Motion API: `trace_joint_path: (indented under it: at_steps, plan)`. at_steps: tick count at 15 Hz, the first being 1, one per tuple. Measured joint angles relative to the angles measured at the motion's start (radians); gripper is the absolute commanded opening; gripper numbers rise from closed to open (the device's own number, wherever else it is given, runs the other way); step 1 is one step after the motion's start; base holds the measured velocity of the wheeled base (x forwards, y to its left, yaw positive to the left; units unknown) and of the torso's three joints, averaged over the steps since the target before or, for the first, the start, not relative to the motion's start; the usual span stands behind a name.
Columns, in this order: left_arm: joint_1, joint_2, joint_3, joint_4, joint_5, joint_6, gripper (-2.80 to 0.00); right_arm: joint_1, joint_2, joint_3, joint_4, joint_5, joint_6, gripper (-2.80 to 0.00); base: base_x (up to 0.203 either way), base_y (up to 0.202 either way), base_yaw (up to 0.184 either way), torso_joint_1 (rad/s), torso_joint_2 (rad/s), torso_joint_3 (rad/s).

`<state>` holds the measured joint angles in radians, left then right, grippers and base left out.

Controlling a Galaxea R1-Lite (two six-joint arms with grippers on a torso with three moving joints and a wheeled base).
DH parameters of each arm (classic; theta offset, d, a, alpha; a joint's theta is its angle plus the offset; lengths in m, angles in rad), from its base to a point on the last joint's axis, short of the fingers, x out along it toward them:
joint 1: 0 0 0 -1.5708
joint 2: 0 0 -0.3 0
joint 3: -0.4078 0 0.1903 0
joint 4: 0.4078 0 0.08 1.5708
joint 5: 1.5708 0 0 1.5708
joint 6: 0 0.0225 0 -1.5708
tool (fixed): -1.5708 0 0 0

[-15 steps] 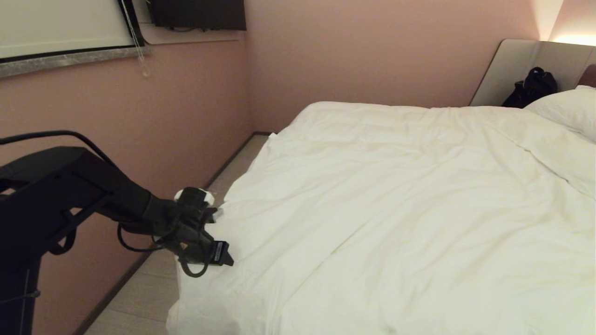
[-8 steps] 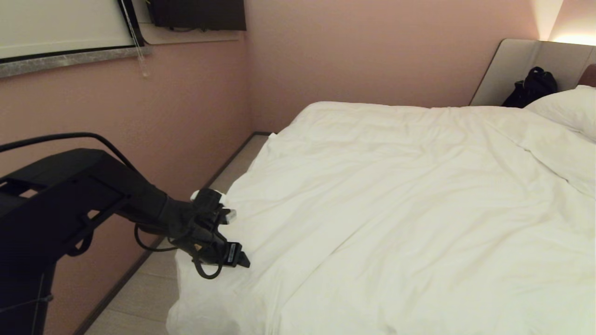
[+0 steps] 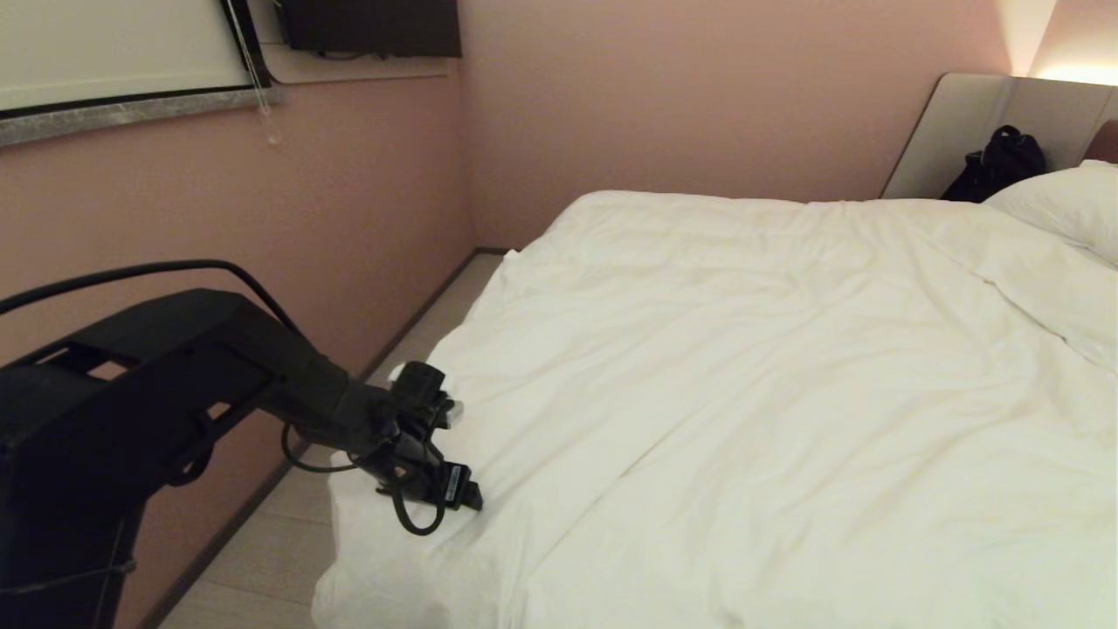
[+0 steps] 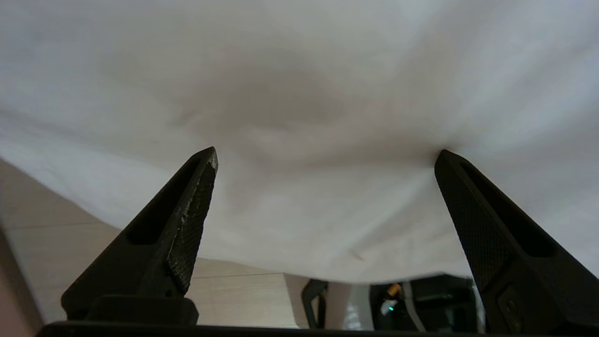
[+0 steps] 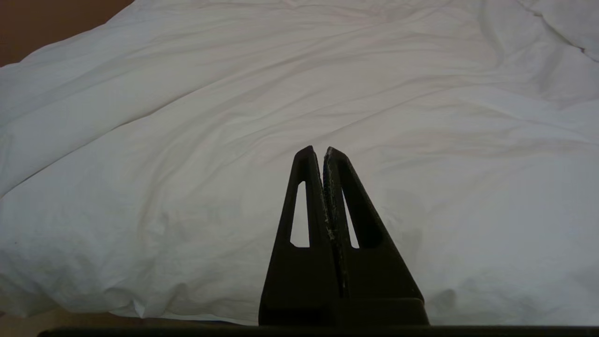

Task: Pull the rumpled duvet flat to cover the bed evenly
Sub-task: Flatten the corners of the folded blanket

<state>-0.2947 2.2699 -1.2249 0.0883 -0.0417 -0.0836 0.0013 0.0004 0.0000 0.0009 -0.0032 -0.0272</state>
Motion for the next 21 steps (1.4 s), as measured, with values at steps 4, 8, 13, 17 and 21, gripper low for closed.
trace_joint_path:
  at_steps: [4,8,13,17,21]
  plan:
    - [-0.007,0.03,-0.022,-0.002,0.019,-0.001,0.0,0.0,0.0,0.0,0.0,0.0,0.0,-2.8,0.0,0.0,0.0,0.0,0.0,0.0]
    - [-0.008,0.039,-0.029,0.001,0.018,0.001,0.0,0.0,0.0,0.0,0.001,0.0,0.0,-2.8,0.0,0.0,0.0,0.0,0.0,0.0]
    - [-0.018,0.046,-0.029,0.002,0.047,0.002,0.0,0.0,0.0,0.0,0.0,0.0,0.0,-2.8,0.0,0.0,0.0,0.0,0.0,0.0]
    - [-0.028,0.064,-0.04,0.003,0.092,0.006,0.0,0.0,0.0,0.0,0.0,0.001,0.0,-2.8,0.0,0.0,0.0,0.0,0.0,0.0]
    - [-0.03,0.071,-0.042,0.008,0.095,0.012,0.0,0.0,0.0,0.0,0.0,0.0,0.0,-2.8,0.0,0.0,0.0,0.0,0.0,0.0]
